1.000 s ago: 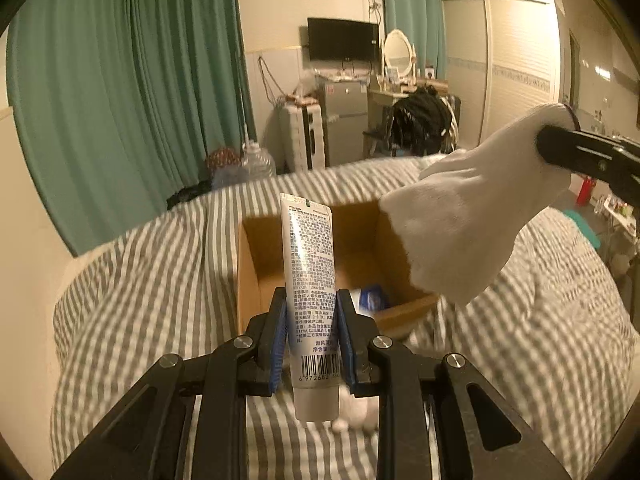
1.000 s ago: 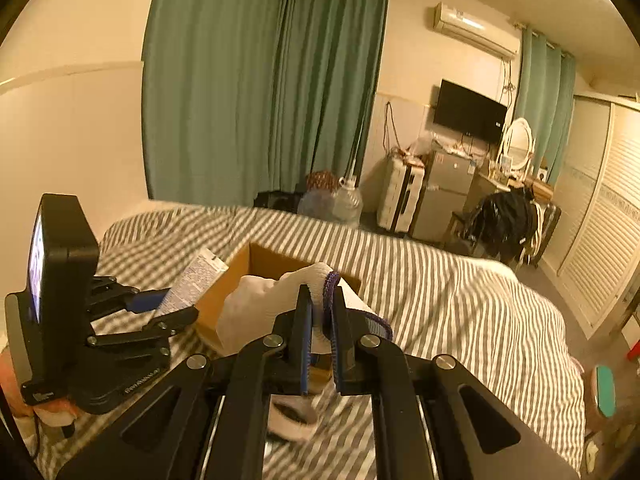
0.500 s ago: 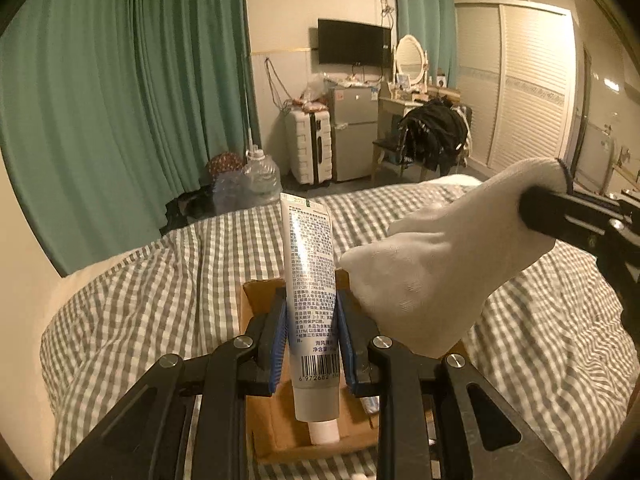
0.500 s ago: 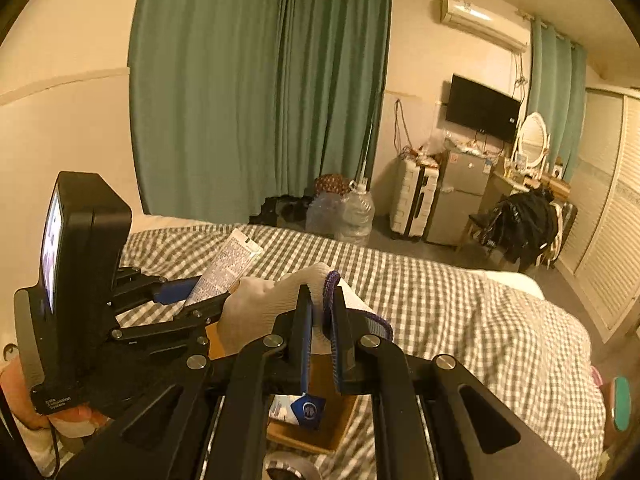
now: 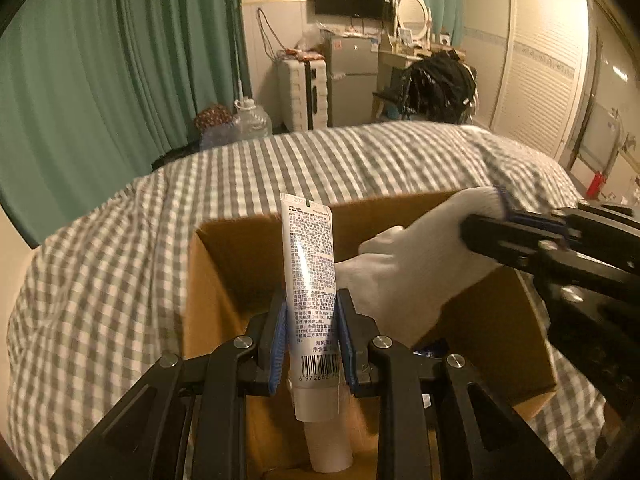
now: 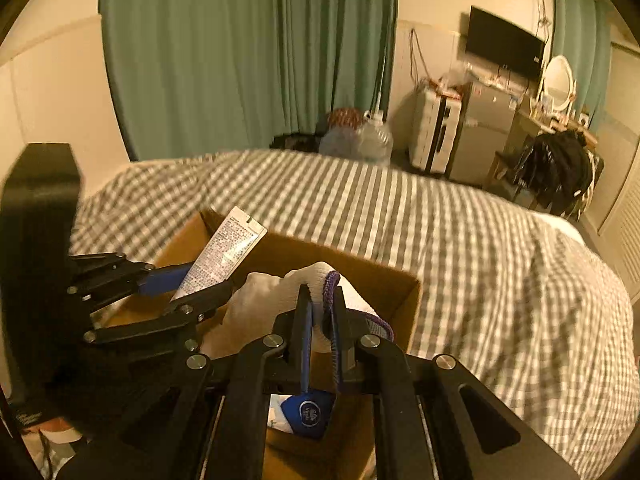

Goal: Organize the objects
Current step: 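Move both tools over the box and release the tube and socks inside, then move both tools back toward the figurine and tape roll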

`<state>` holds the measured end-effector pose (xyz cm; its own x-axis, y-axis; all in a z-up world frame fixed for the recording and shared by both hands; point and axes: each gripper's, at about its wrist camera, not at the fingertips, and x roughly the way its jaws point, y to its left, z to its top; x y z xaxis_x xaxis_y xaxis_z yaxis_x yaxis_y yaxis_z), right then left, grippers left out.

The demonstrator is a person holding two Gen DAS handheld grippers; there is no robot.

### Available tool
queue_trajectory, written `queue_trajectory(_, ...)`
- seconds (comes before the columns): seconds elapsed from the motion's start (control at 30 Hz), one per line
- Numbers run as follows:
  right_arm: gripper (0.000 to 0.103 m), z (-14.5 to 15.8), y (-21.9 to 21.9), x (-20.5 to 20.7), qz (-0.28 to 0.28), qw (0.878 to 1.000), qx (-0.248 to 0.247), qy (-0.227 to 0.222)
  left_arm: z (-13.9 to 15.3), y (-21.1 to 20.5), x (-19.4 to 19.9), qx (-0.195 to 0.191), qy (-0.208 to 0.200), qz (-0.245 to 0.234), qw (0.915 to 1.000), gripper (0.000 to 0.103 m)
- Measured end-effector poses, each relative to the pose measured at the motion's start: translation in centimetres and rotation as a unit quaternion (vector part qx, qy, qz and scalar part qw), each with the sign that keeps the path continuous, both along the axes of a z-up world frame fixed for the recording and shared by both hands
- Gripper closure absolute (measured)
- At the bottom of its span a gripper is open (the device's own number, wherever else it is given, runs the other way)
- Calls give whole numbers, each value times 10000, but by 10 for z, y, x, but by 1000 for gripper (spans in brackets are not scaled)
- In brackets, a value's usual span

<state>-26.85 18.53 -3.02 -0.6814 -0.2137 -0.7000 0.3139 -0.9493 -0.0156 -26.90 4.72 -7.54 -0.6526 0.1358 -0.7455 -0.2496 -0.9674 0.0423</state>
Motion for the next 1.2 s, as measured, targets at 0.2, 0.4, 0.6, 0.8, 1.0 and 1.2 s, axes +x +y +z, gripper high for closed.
queue_trajectory(0.2, 95, -23, 6, -14, -16, 9997, 3, -263, -17, 0, -5, -7, -199, -29, 9998, 79)
queue_trajectory(0.4, 83, -18, 8, -5, -48, 9997, -62, -212, -17, -2, -1, 53, -280, 18, 9996, 79)
queue_trajectory(0.6, 44, 9, 9, 11, -149, 9996, -226, 63, 3, -4, 12, 91, -182, 39, 9998, 60)
queue_trajectory(0.8, 32, 51, 12, 43, -222, 9986, -338, 350, 41, -8, 36, 65, 51, 87, 9999, 31)
queue_trajectory(1.0, 20, 98, 23, 75, -306, 9965, -408, 669, 91, -12, 67, -23, 500, 85, 9987, 13)
queue_trajectory(1.2, 13, 134, 33, 109, -478, 9938, -340, 944, 134, -22, 97, 53, 834, 220, 9963, 7)
